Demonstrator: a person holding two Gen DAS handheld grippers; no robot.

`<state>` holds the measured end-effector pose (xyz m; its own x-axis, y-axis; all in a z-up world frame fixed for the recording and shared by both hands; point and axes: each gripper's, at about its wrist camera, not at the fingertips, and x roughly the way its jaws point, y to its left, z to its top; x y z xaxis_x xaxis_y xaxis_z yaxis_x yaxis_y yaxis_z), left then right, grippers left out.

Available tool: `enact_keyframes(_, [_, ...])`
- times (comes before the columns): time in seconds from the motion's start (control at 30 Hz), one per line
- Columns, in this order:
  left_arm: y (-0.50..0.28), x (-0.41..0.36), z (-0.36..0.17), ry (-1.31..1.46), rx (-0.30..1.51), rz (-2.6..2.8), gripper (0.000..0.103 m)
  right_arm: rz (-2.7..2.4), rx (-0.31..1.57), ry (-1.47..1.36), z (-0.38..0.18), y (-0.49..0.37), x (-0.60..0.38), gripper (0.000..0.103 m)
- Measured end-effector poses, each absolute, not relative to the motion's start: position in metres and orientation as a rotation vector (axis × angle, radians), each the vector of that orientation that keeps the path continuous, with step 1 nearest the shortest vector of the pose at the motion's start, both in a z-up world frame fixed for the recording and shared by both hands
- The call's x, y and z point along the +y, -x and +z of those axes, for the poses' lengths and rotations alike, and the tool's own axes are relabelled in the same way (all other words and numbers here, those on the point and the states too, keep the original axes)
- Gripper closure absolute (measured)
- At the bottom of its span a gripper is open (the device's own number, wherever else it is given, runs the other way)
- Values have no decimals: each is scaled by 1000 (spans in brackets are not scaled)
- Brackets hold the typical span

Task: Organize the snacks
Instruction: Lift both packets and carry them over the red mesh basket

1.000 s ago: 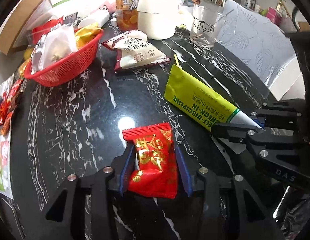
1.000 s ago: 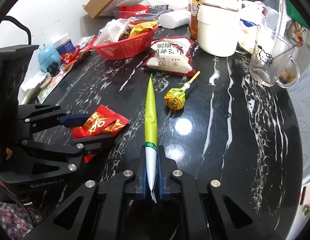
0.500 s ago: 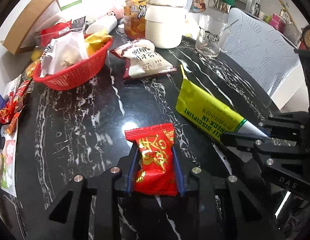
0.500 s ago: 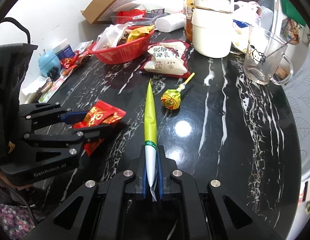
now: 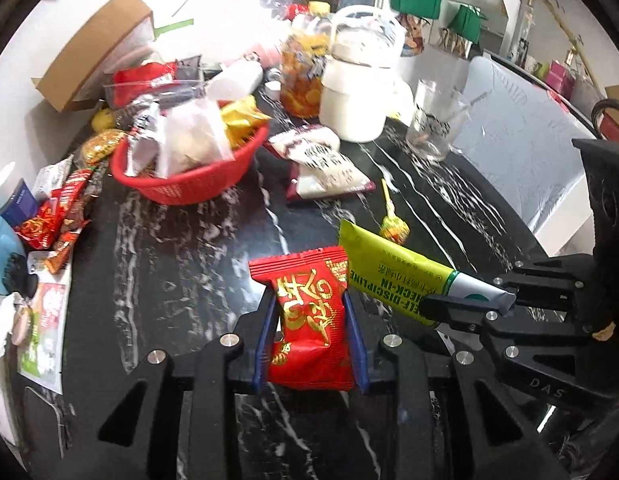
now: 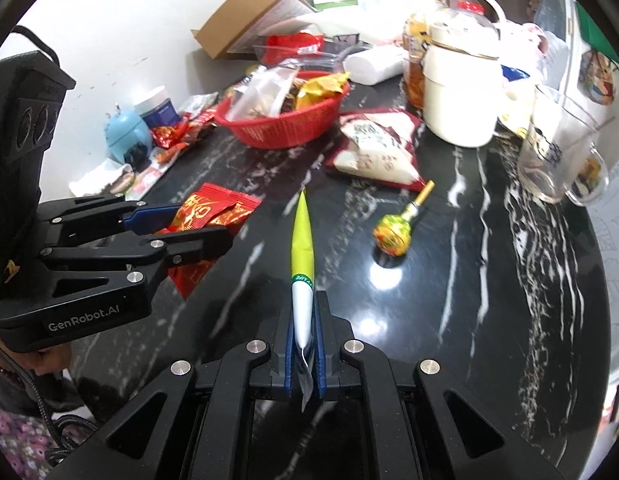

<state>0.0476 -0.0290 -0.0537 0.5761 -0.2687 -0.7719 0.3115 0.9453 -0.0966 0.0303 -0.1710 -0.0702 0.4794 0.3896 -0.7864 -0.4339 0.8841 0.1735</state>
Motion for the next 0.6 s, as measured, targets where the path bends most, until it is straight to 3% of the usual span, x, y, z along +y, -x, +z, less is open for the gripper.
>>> enact_keyframes(0.6, [-70,20,-11,19,779,-252,72,562,826,100,-25,-65,-138,95])
